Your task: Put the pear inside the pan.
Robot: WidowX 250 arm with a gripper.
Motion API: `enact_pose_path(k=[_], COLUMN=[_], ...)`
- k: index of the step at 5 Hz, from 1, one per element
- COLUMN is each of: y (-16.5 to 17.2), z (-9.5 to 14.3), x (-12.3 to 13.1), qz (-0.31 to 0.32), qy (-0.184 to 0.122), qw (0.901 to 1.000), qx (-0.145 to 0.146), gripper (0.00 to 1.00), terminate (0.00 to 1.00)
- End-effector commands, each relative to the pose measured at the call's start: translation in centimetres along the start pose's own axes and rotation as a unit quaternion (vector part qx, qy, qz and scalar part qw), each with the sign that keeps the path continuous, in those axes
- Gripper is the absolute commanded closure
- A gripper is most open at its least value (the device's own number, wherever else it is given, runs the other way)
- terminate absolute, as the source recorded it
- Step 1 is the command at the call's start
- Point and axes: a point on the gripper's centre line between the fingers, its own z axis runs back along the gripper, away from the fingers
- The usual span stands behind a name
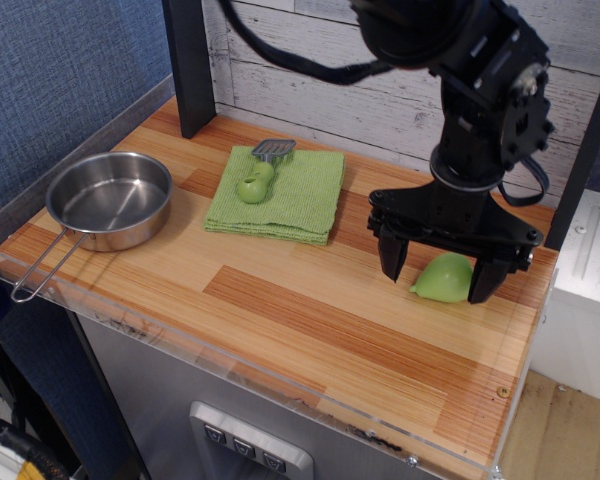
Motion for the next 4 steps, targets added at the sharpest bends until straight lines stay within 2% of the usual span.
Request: enact_pose_path(k=[1,3,4], y=[-0.49,-0.28,-0.31], z=[-0.17,-1.15,-0.92], x=[1.64,1.07,0.80], qz=[0.007,0.012,0.015], qy=[-0.016,-0.005,-0.012], qw=[0.9998,0.9999,0.9998], qx=[-0.004,-0.006,-0.008], gripper=[0.00,0.00,1.00], terminate=[0.00,0.00,0.00])
